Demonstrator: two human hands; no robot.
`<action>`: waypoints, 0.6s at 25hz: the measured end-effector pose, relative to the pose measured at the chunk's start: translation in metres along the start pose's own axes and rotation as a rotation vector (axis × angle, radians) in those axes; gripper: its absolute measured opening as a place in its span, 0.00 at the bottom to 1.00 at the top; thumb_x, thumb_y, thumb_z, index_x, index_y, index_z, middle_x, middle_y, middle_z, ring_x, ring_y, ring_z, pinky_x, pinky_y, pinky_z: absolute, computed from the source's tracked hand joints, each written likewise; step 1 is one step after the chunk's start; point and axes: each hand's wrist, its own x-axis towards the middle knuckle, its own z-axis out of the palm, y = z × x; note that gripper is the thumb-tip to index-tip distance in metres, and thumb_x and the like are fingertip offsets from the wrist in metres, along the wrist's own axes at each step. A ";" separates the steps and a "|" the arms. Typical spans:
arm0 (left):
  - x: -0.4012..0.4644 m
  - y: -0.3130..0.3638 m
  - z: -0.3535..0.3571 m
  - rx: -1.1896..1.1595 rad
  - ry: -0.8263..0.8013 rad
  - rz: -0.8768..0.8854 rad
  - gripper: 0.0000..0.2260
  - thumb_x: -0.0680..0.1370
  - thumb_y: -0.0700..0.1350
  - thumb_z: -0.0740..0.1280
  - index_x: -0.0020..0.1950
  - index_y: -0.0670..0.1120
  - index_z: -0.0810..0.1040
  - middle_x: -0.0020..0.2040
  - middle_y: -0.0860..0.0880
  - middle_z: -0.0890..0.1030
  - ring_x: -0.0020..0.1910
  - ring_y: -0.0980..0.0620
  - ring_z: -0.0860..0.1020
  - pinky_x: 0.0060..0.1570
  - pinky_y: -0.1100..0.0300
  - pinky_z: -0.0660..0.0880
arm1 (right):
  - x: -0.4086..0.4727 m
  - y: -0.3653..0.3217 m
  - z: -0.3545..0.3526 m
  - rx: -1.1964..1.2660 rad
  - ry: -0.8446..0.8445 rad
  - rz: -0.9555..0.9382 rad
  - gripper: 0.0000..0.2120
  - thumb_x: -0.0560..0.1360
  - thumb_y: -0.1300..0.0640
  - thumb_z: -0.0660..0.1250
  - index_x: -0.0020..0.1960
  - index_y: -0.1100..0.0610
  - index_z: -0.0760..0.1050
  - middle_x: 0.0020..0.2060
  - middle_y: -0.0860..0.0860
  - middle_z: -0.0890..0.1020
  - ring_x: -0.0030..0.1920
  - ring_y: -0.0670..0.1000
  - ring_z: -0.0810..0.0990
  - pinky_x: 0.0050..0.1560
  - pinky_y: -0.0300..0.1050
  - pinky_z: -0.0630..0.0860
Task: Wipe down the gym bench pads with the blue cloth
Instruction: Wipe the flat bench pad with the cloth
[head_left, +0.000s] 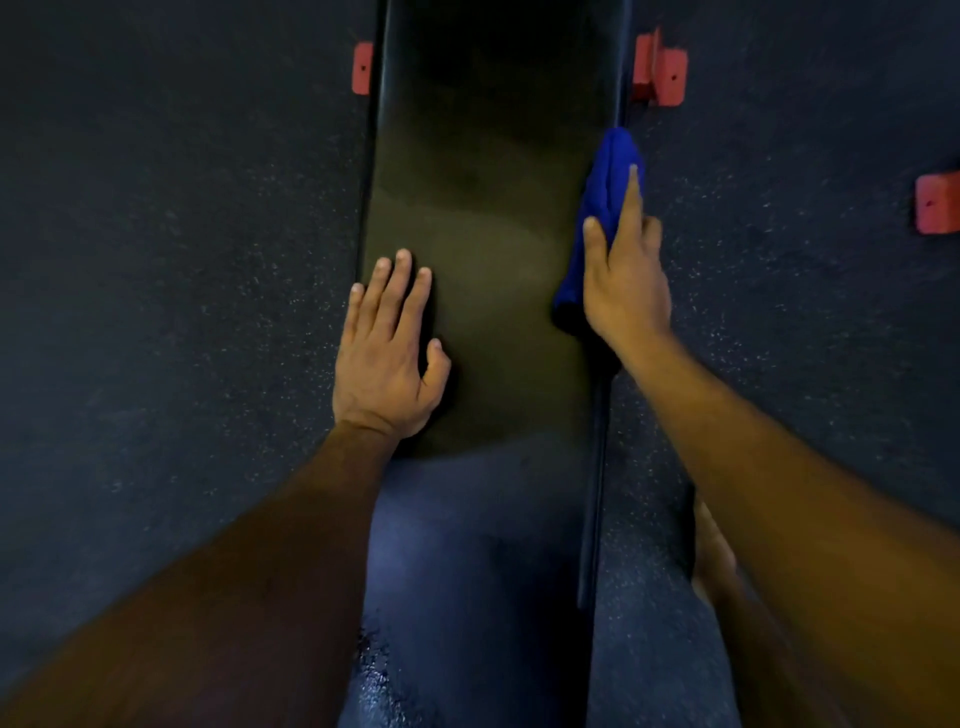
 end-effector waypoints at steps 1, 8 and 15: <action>0.001 0.000 -0.001 0.004 -0.007 -0.006 0.30 0.79 0.51 0.56 0.81 0.42 0.61 0.82 0.42 0.59 0.82 0.43 0.55 0.81 0.45 0.50 | 0.009 -0.004 0.000 -0.008 0.019 -0.012 0.30 0.83 0.42 0.51 0.80 0.45 0.43 0.70 0.55 0.65 0.54 0.56 0.79 0.54 0.61 0.78; 0.004 -0.001 -0.002 0.014 -0.079 -0.027 0.31 0.80 0.52 0.56 0.81 0.42 0.61 0.82 0.41 0.57 0.82 0.43 0.53 0.80 0.43 0.50 | -0.124 0.041 0.002 0.079 -0.140 -0.019 0.28 0.82 0.42 0.50 0.79 0.43 0.45 0.77 0.48 0.54 0.73 0.49 0.64 0.69 0.52 0.69; 0.006 -0.001 -0.004 0.017 -0.103 -0.029 0.31 0.79 0.52 0.57 0.81 0.42 0.60 0.82 0.41 0.57 0.82 0.43 0.53 0.80 0.43 0.50 | -0.079 0.030 -0.007 0.160 -0.191 -0.027 0.30 0.83 0.48 0.56 0.80 0.45 0.44 0.75 0.49 0.56 0.62 0.31 0.58 0.62 0.41 0.65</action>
